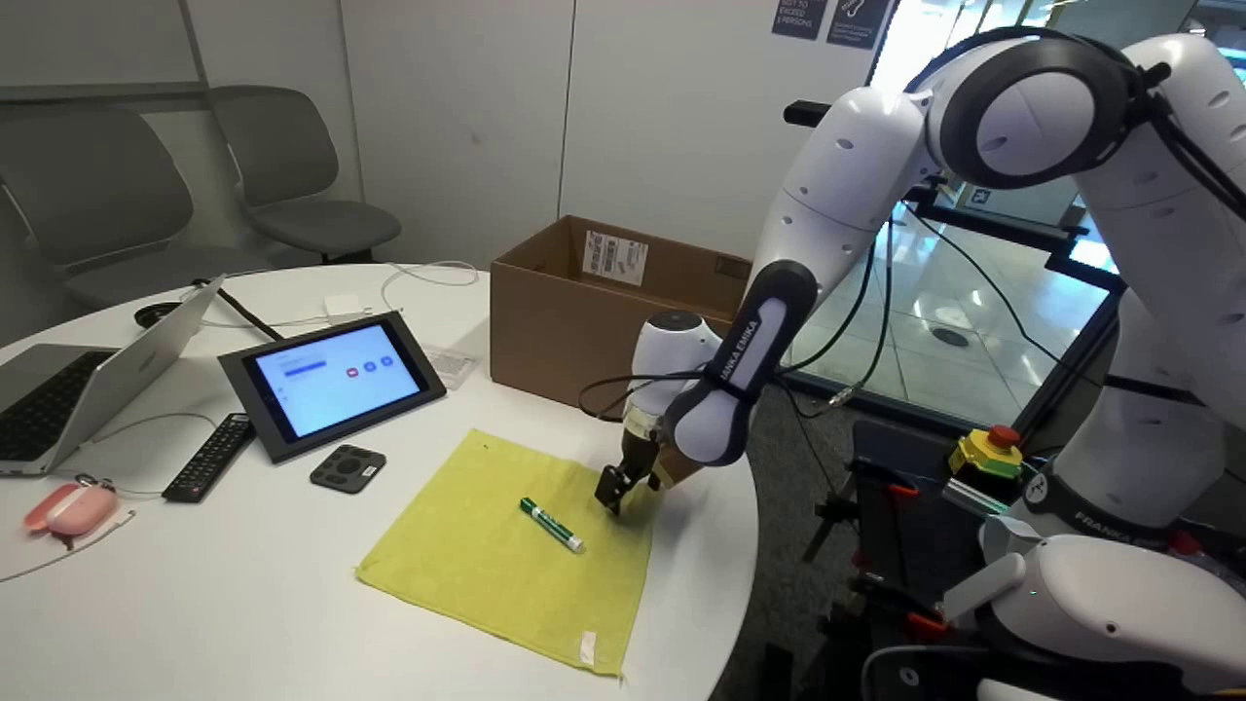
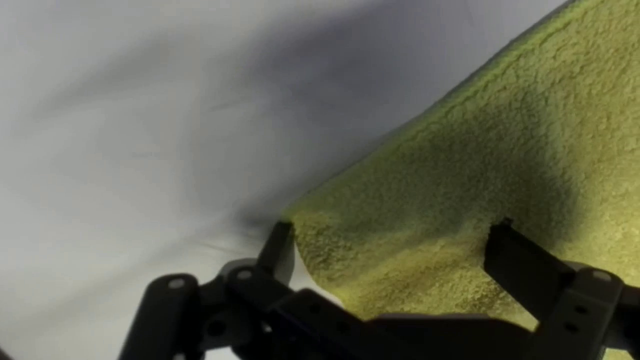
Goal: Put the marker on the green towel, then wrap the marker in the towel and put it in the box
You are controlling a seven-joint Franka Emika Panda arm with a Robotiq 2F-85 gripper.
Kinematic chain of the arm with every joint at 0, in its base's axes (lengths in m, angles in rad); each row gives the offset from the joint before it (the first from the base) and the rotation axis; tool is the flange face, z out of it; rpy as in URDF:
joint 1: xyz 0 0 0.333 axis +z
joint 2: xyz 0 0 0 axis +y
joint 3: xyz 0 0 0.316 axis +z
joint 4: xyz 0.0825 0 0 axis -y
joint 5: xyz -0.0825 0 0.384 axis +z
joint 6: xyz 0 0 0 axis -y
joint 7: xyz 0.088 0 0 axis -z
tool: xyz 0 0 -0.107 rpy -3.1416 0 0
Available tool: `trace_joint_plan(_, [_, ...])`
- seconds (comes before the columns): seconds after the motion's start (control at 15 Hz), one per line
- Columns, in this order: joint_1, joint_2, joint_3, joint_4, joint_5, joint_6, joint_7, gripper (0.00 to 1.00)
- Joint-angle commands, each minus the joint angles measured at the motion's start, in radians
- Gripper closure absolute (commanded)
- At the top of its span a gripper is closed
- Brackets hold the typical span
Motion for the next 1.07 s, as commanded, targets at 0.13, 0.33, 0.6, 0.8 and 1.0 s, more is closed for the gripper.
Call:
trace_joint_plan(0.13, [-0.054,0.034,0.062,0.061,0.033,-0.024,-0.126,0.42])
trace_joint_plan(0.33, [-0.047,0.029,0.064,0.076,0.029,-0.045,-0.146,0.66])
trace_joint_plan(0.6, [-0.028,0.013,0.055,0.091,0.017,-0.080,-0.166,0.96])
trace_joint_plan(0.8, [-0.019,0.005,0.052,0.103,0.013,-0.098,-0.180,0.99])
trace_joint_plan(1.0, [-0.009,0.002,0.049,0.113,0.008,-0.110,-0.191,0.96])
